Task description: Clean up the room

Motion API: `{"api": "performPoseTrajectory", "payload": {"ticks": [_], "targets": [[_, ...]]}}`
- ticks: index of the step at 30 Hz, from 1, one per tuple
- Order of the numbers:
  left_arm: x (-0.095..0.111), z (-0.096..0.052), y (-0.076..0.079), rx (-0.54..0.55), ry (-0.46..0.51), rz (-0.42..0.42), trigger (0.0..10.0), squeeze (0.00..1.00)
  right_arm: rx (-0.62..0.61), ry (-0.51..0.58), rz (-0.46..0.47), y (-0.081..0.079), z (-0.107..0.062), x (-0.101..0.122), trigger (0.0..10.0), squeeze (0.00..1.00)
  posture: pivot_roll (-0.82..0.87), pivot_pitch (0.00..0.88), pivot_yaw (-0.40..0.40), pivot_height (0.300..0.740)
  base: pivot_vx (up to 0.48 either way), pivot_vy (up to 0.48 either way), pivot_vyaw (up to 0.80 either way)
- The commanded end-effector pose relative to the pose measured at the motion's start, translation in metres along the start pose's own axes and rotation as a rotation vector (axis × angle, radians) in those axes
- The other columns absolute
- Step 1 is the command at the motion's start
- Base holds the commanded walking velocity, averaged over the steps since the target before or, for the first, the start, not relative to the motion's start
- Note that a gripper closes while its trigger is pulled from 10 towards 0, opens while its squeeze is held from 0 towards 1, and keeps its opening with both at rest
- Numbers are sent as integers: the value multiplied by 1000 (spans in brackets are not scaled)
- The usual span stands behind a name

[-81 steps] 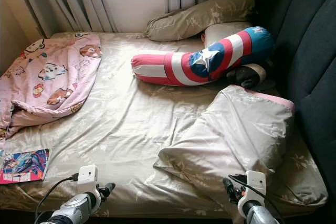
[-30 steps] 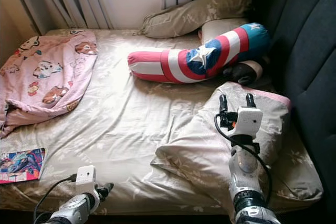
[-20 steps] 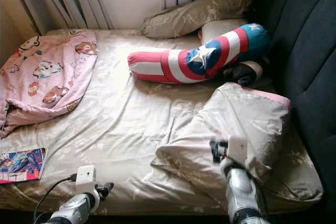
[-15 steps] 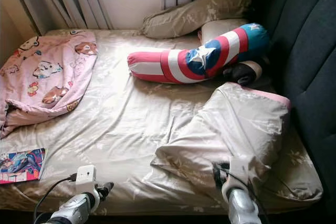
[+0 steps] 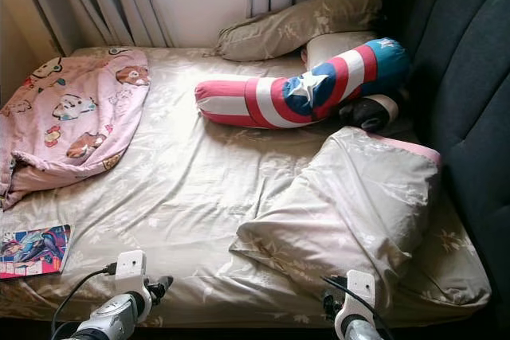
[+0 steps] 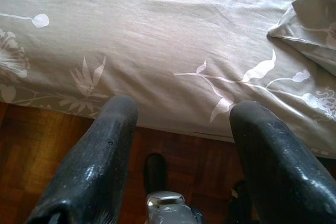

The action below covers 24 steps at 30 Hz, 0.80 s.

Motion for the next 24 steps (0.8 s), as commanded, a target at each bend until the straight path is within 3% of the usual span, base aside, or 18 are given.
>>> {"api": "performPoseTrajectory", "payload": {"ticks": [1,18,24], "targets": [[-1,0,-2,7,-13,3,10000,0,-2,-9,13,0,-1,-4,10000,0,-15,0,15,740,0,0,0],[-1,0,-2,4,-15,4,10000,0,6,-5,8,0,-3,-8,10000,0,-11,0,16,740,0,0,0],[-2,0,-2,3,-16,6,10000,0,3,1,7,1,-3,-8,10000,0,-12,0,17,740,252,0,0]]}}
Point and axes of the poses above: a point about 5 cm out from each wrist's last joint towards the gripper, its own z axis pointing out of the wrist towards the gripper, its own x axis along the axis of the wrist's last joint, y = z × x, the point moved 1 cm from there along z, pointing out of the wrist towards the gripper, and after that the axes turned 8 degrees about -z, right-handed, at the moved point
